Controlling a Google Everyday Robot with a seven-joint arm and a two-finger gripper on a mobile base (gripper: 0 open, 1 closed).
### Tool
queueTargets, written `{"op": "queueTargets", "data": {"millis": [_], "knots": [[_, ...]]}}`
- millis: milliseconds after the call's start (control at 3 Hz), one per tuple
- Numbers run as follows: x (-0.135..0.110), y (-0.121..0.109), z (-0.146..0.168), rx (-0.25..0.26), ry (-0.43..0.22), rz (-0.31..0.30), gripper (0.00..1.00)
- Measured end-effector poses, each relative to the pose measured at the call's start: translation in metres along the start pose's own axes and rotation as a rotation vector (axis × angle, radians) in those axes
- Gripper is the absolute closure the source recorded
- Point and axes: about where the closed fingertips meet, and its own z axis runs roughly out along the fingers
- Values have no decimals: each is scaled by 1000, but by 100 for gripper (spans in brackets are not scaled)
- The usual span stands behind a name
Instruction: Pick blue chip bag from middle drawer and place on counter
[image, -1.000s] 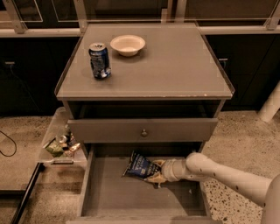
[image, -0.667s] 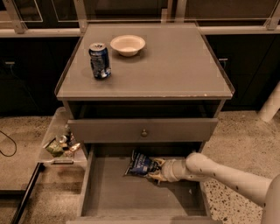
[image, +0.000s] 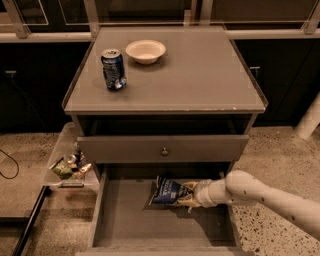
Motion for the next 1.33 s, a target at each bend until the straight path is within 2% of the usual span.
{"op": "queueTargets", "data": {"millis": [667,1000,1333], "knots": [[-56,20,-103,-16,-32,-48,100],[-84,26,-149,10,-52,-111,100],[-84,26,-149,9,-52,-112,100]]}}
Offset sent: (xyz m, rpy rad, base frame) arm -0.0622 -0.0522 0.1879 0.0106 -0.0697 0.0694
